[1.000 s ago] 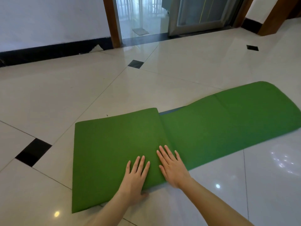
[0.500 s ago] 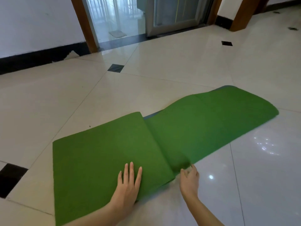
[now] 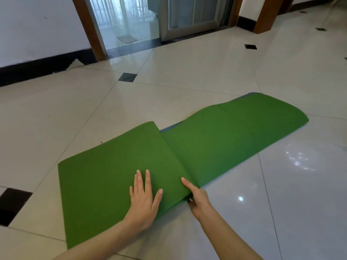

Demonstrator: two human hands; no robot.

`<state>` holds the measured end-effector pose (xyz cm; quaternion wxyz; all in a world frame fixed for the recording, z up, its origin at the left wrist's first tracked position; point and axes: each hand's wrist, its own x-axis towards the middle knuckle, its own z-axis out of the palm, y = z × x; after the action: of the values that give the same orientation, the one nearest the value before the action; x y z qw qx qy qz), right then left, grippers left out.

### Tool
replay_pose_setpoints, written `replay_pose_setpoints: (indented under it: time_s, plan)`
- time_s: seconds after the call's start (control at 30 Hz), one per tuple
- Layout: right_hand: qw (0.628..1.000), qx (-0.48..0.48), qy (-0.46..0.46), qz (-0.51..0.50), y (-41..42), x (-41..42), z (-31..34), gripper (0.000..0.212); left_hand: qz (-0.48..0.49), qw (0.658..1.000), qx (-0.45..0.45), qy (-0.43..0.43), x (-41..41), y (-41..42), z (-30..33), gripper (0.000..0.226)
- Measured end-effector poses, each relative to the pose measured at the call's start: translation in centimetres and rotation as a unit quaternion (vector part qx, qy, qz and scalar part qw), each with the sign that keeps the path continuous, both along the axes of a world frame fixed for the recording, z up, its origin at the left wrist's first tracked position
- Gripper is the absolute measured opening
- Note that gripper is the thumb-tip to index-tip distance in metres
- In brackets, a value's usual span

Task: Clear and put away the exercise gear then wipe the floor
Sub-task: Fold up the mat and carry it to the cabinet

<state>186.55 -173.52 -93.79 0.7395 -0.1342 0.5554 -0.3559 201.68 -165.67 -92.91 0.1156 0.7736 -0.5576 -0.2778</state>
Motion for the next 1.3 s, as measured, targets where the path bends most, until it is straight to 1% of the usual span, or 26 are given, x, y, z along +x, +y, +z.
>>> replay_pose_setpoints:
  time_s: [0.07,0.17,0.2,0.3,0.37,0.43,0.47,0.53,0.57,0.6,0.67,0.7,0.77,0.83,0.87,0.9,0.93,1.0,1.03,1.07,1.1,1.13,1.2,1.23,1.27,1.3]
  plan:
    - [0.999,-0.05,-0.002,-0.02,0.1,0.4,0.7,0.05,0.027,1.0,-0.009,0.002,0.3,-0.3,0.7,0.094]
    - [0.984,-0.169,0.057,0.024,-0.7,2.1,3.1,0.055,0.074,0.997,-0.022,0.018,0.6,-1.3,3.4,0.077]
    - [0.976,-0.2,0.078,0.045,-1.1,2.9,4.4,0.058,0.096,0.995,-0.019,0.034,0.7,-1.7,4.6,0.074]
    - [0.943,-0.296,0.131,0.08,-1.8,5.4,9.0,0.066,0.174,0.979,-0.019,0.102,0.9,-3.3,8.9,0.075]
    - [0.919,-0.351,0.157,0.084,-2.1,6.5,12.2,0.072,0.222,0.96,-0.052,0.163,0.8,-4.5,11.5,0.07]
    - [0.893,-0.414,0.154,0.084,-2.3,6.9,15.5,0.063,0.269,0.918,-0.132,0.259,1.0,-5.8,13.8,0.07]
    - [0.875,-0.449,0.156,0.088,-2.4,6.7,17.1,0.061,0.282,0.893,-0.16,0.312,1.3,-6.3,15.2,0.078]
    - [0.834,-0.515,0.165,0.108,-2.5,6.1,20.2,0.063,0.307,0.83,-0.178,0.431,2.3,-7.1,17.2,0.11]
    - [0.812,-0.544,0.171,0.125,-2.4,5.9,21.7,0.064,0.309,0.796,-0.184,0.487,2.6,-7.4,18.3,0.119]
    - [0.788,-0.57,0.184,0.144,-2.4,5.8,22.8,0.066,0.302,0.769,-0.193,0.529,2.7,-7.4,19.4,0.116]
    - [0.736,-0.616,0.225,0.169,-2.1,5.6,24.0,0.072,0.281,0.726,-0.211,0.591,2.7,-7.3,21.3,0.094]
    - [0.711,-0.633,0.251,0.174,-1.9,5.6,24.2,0.075,0.275,0.693,-0.217,0.629,2.8,-7.3,21.5,0.085]
    - [0.685,-0.641,0.293,0.182,-1.5,5.2,23.3,0.074,0.288,0.623,-0.211,0.696,3.7,-6.8,20.8,0.08]
    - [0.68,-0.627,0.317,0.211,-0.6,4.4,21.2,0.073,0.323,0.576,-0.154,0.735,4.6,-5.9,19.9,0.082]
    - [0.687,-0.607,0.322,0.237,-0.1,3.9,20.0,0.076,0.338,0.572,-0.119,0.738,5.1,-5.5,19.1,0.082]
    - [0.697,-0.58,0.323,0.272,0.6,3.5,18.6,0.079,0.341,0.585,-0.085,0.731,5.4,-4.9,18.4,0.079]
    - [0.7,-0.558,0.321,0.311,1.4,3.1,17.2,0.081,0.338,0.609,-0.06,0.715,5.7,-4.1,17.6,0.073]
    - [0.681,-0.531,0.322,0.388,3.4,2.8,14.2,0.079,0.345,0.653,-0.033,0.673,6.3,-2.4,15.8,0.057]
    - [0.673,-0.521,0.315,0.419,4.6,2.9,12.9,0.078,0.364,0.668,-0.019,0.649,6.8,-1.5,14.8,0.053]
    - [0.675,-0.512,0.297,0.44,5.8,3.0,12.0,0.079,0.384,0.685,0.002,0.618,7.2,-0.5,13.7,0.052]
    - [0.688,-0.5,0.271,0.45,6.9,3.2,11.4,0.079,0.402,0.703,0.025,0.587,7.8,0.5,12.6,0.057]
    - [0.707,-0.485,0.242,0.455,7.9,3.4,11.0,0.074,0.415,0.717,0.049,0.558,8.2,1.4,11.6,0.066]
    - [0.748,-0.444,0.196,0.452,9.4,3.8,10.3,0.05,0.431,0.748,0.095,0.495,8.9,2.6,9.8,0.096]
    - [0.776,-0.416,0.181,0.437,9.9,3.9,9.8,0.036,0.436,0.762,0.109,0.465,9.2,2.9,8.9,0.108]
    - [0.812,-0.378,0.164,0.414,10.3,3.9,9.2,0.026,0.447,0.775,0.105,0.435,9.4,3.0,8.3,0.115]
    - [0.848,-0.333,0.147,0.385,10.5,4.1,8.5,0.019,0.451,0.793,0.075,0.402,9.7,2.9,7.9,0.115]
